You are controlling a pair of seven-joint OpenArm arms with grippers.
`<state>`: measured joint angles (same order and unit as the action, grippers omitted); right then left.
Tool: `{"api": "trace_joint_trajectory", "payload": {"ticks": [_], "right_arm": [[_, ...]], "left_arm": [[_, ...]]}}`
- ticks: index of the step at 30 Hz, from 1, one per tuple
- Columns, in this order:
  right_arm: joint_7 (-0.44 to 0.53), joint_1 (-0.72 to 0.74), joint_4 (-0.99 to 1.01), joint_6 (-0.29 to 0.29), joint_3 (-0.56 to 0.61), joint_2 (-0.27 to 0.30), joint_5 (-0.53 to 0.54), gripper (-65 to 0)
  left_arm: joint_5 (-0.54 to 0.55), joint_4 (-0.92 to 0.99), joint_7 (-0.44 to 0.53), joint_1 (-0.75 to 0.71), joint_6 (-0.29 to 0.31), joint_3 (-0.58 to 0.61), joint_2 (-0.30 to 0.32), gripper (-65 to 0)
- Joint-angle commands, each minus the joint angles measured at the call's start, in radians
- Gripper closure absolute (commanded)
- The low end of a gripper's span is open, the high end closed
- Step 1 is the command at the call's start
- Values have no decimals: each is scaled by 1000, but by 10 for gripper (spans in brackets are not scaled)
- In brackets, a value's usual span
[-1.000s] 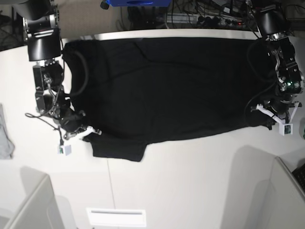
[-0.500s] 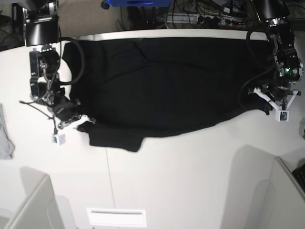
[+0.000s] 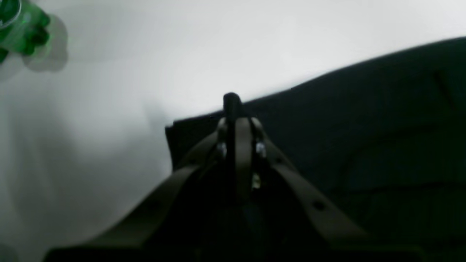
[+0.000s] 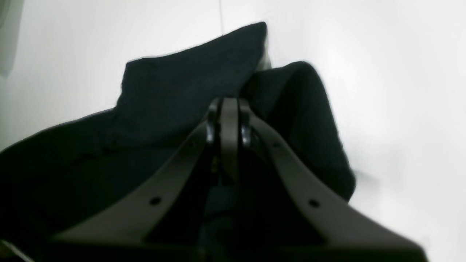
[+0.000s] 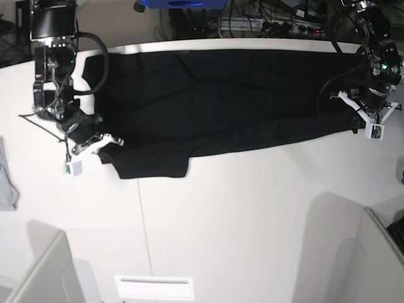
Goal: Fold the T-shirt properly
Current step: 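Fold the hem half up over the collar half with both grippers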
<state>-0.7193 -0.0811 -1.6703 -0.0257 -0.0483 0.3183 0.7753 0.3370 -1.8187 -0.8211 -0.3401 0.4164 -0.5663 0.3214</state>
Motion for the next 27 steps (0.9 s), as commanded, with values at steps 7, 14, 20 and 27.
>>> {"api": "trace_joint_trajectory", "payload": {"ticks": [7, 14, 20, 27], "right_arm": [[19, -78, -98, 7, -9, 12, 5, 0], [11, -145, -167, 7, -65, 11, 6, 0], [-35, -181, -232, 7, -66, 9, 6, 0], [-35, -243, -296, 7, -66, 9, 11, 0]], "left_arm": [[0, -45, 16, -52, -3, -7, 20, 0], [50, -69, 15, -90, -3, -7, 66, 0], [199, -69, -45, -110, -3, -56, 109, 0], [198, -69, -59, -115, -3, -73, 137, 0]]}}
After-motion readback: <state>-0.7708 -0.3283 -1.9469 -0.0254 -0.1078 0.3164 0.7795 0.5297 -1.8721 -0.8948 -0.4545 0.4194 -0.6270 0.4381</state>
